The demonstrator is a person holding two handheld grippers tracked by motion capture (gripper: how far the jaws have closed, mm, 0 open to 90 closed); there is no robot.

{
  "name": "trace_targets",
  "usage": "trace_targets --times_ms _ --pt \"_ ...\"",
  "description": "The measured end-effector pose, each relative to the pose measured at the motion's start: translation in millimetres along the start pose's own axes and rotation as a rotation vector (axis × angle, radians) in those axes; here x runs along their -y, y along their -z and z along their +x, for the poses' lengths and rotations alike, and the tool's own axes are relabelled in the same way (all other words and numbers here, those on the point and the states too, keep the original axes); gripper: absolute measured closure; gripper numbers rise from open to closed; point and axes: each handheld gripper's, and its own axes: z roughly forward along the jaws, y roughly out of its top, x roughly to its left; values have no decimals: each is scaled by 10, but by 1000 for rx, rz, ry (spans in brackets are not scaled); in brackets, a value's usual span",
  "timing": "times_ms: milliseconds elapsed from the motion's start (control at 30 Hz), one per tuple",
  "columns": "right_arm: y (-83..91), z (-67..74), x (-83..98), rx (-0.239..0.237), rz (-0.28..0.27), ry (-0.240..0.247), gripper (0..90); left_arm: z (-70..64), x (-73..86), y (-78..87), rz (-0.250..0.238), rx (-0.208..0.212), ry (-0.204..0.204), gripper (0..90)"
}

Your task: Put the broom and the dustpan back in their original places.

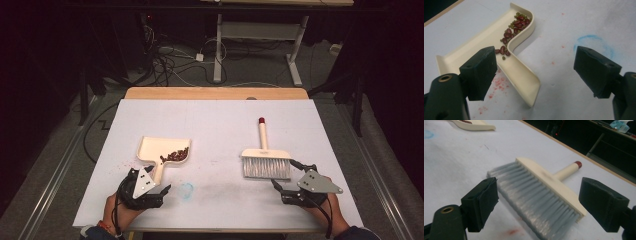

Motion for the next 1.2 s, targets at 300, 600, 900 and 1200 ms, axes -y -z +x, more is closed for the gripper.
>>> trace_targets --times_ms 300,600,900,1200 --pt "-2 1 148 -18 39 -21 170 -11 1 -4 3 1 -2 184" --pt "52 26 107 -7 5 -22 171 -32 17 16 4 6 -24 184" --pt "49 28 91 -15 5 -22 174 -39 13 1 11 9 -31 184" --pt "72 22 80 0 -5 -15 174 -54 6 -19 18 12 -40 184"
